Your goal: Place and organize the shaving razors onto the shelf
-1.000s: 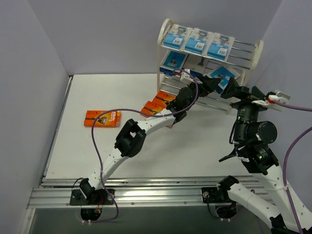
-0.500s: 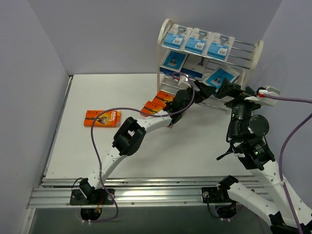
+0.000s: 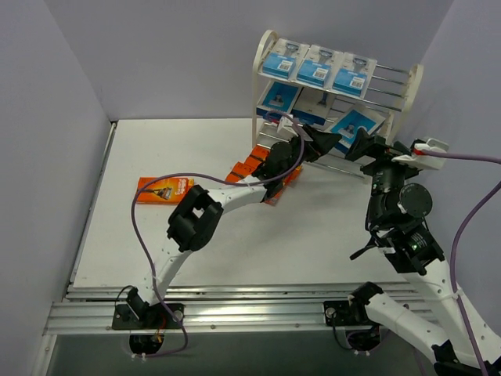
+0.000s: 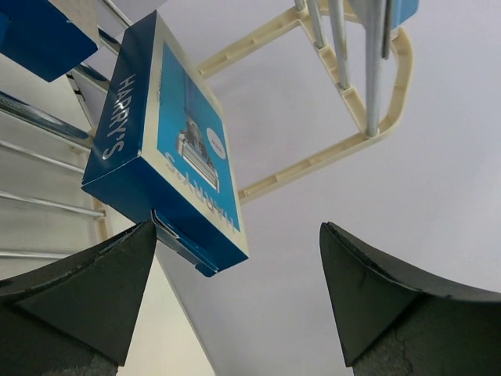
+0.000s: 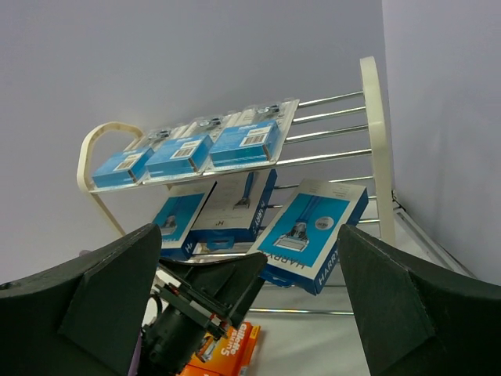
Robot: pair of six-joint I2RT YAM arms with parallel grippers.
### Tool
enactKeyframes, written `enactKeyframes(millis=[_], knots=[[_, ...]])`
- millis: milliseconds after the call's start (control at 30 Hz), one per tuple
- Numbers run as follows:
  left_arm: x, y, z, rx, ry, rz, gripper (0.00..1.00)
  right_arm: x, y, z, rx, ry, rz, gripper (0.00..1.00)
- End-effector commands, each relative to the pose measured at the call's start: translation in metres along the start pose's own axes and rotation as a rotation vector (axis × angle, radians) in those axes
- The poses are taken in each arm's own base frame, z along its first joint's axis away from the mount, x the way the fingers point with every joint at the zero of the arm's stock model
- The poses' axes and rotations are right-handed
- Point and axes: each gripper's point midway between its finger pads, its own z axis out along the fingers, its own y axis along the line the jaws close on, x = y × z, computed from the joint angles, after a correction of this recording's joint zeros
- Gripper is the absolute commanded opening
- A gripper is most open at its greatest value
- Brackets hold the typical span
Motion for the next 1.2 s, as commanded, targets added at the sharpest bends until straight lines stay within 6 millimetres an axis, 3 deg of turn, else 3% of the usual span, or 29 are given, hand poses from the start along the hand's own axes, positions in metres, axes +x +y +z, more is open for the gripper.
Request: enactKeyframes(millis=[0, 33, 67, 167, 233, 267, 333, 367, 400, 433, 467, 533, 567, 633, 667, 700, 767, 800, 933, 1033, 1167], knots=[[-0.037, -0.062, -0.011, 0.142, -0.058, -0.006, 0.94, -0.019, -0.004, -0.004, 0.006, -0.029, 0.045, 0.90], [-0.034, -0.052, -0.016, 0.117, -0.046, -0.004, 0.94, -0.019, -0.005, -0.005, 0.006, -0.028, 0.054, 0.90], [-0.040, -0.064, -0.022, 0.136, -0.052, -0.001, 0.94, -0.018, -0.007, -0.006, 0.016, -0.023, 0.054, 0.90], [-0.051, -0.061, -0.042, 0.111, -0.050, 0.018, 0.94, -0.008, -0.010, -0.008, 0.025, 0.009, 0.056, 0.90], [-0.055, -0.039, -0.057, 0.053, -0.044, 0.026, 0.94, 0.004, -0.008, -0.007, 0.022, 0.045, 0.048, 0.90], [-0.066, -0.051, -0.065, 0.066, -0.058, 0.026, 0.94, 0.008, -0.007, -0.006, 0.024, 0.057, 0.046, 0.90], [-0.071, -0.049, -0.080, 0.056, -0.039, 0.030, 0.94, 0.018, -0.006, -0.004, 0.029, 0.092, 0.032, 0.90], [-0.080, -0.064, -0.090, 0.067, -0.044, 0.034, 0.94, 0.022, -0.005, -0.003, 0.029, 0.105, 0.030, 0.90], [-0.075, -0.051, -0.102, 0.031, -0.013, 0.046, 0.94, 0.027, -0.005, -0.004, 0.029, 0.126, 0.026, 0.89], [-0.085, -0.047, -0.109, 0.008, -0.011, 0.049, 0.94, 0.032, -0.004, -0.002, 0.032, 0.141, 0.022, 0.90], [-0.097, -0.065, -0.121, 0.021, -0.011, 0.057, 0.94, 0.036, -0.005, -0.002, 0.041, 0.153, 0.019, 0.89], [-0.100, -0.054, -0.143, -0.030, 0.033, 0.081, 0.94, 0.049, -0.005, -0.001, 0.046, 0.193, 0.012, 0.90], [-0.119, -0.065, -0.157, -0.044, 0.026, 0.103, 0.94, 0.054, -0.005, -0.001, 0.049, 0.208, 0.011, 0.90], [-0.128, -0.066, -0.178, -0.062, 0.066, 0.154, 0.94, 0.066, -0.005, -0.001, 0.054, 0.245, 0.016, 0.89], [-0.146, -0.071, -0.193, -0.091, 0.061, 0.176, 0.94, 0.074, -0.007, -0.003, 0.058, 0.273, 0.006, 0.89], [-0.152, -0.066, -0.204, -0.111, 0.069, 0.217, 0.94, 0.083, -0.009, -0.003, 0.073, 0.297, 0.010, 0.88], [-0.163, -0.078, -0.229, -0.129, 0.095, 0.256, 0.94, 0.092, -0.011, -0.003, 0.082, 0.321, 0.022, 0.88], [-0.183, -0.071, -0.239, -0.157, 0.071, 0.297, 0.94, 0.099, -0.015, -0.003, 0.097, 0.337, 0.022, 0.87], [-0.206, -0.064, -0.278, -0.217, 0.086, 0.356, 0.94, 0.115, -0.025, 0.003, 0.153, 0.354, 0.061, 0.86], [-0.209, -0.051, -0.298, -0.241, 0.117, 0.390, 0.94, 0.121, -0.032, 0.012, 0.187, 0.349, 0.085, 0.86], [-0.201, -0.018, -0.316, -0.272, 0.173, 0.383, 0.94, 0.126, -0.039, 0.027, 0.192, 0.351, 0.139, 0.87]])
